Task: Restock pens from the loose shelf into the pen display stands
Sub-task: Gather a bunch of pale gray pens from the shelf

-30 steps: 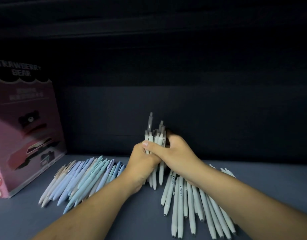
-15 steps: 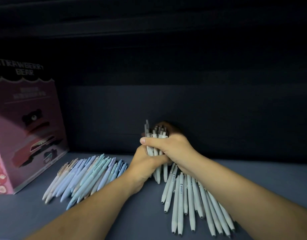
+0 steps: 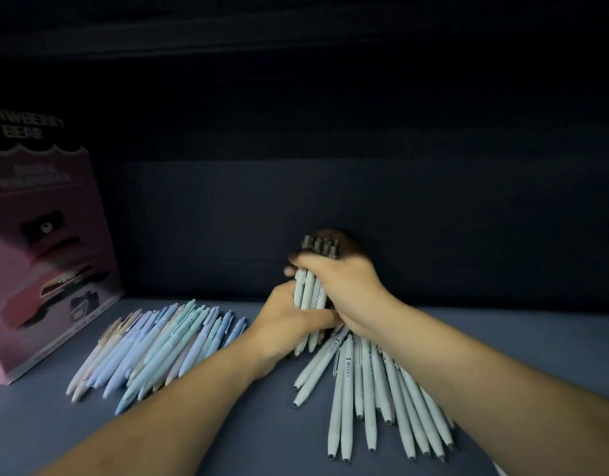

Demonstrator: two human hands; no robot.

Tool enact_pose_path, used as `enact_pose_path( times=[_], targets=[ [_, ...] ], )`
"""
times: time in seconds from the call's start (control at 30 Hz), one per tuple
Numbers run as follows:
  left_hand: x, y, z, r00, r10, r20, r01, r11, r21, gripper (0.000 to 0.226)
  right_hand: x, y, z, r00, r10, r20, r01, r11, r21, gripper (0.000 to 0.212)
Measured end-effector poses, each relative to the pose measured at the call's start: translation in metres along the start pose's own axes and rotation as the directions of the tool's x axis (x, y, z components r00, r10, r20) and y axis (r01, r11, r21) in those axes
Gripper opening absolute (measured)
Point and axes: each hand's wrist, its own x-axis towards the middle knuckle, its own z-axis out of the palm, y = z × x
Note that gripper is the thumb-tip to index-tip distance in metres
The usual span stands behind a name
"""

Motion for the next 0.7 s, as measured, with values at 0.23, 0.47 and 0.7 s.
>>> enact_pose_path(
  times=[0.23,0.47,0.7],
  targets=[
    [0.001,0.007,-0.001,0.998,-0.036,0.050,0.037,0.999,-0.022,0.015,0.013,-0.016,-0.006,0.997,-0.071,-0.026,0.073,0.994,0.077,0.023],
    [0.003,0.002,-0.001,0.995,-0.080,-0.054,0.085,0.991,0.106,0.026,0.008,-0.012,-0.017,0.998,-0.055,0.028,0.056,0.998,-0.042,0.020],
    [-0.003,0.020,0.002,0.994,-0.065,-0.089,0.083,0.970,0.228,0.021,-0.005,-0.024,-0.026,0.997,-0.071,0.041,0.078,0.979,-0.188,0.047]
  ],
)
